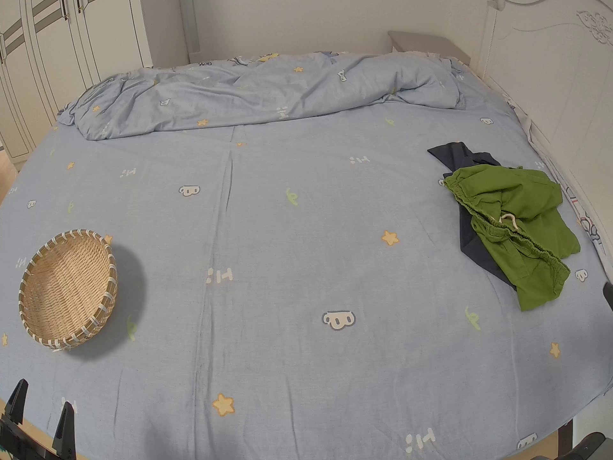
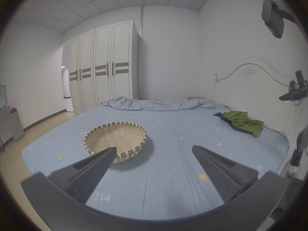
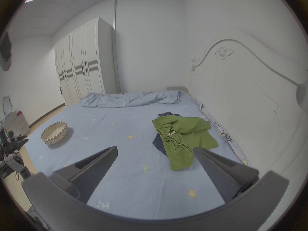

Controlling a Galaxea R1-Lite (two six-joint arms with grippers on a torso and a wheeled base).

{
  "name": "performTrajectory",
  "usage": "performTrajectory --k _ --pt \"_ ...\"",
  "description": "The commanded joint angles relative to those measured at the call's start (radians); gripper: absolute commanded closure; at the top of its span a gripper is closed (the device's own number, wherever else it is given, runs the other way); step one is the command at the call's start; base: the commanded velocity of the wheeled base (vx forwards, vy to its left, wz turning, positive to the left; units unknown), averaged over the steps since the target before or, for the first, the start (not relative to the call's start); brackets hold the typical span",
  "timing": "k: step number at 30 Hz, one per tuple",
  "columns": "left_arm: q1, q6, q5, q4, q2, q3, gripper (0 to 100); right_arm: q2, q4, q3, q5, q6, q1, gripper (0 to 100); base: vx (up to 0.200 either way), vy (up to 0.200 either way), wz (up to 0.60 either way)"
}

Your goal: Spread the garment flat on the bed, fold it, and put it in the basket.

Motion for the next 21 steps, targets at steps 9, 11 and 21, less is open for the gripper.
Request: performTrajectory --k 9,11,21 --pt "0.000 0.000 0.000 0.000 -0.016 0.018 0 1.142 -0.069 -0.593 -0.208 -0.126 0.103 0 0.000 0.000 0.00" --pt "0.000 0.000 0.000 -0.001 -0.016 0.018 0 1.211 -0.132 -0.629 -0.238 -0.134 0.123 0 0.000 0.000 0.00" --pt "0.000 0.000 0.000 0.000 -0.016 0.018 0 1.386 -0.179 -0.752 -0.341 -0.180 0.152 0 0.000 0.000 0.00"
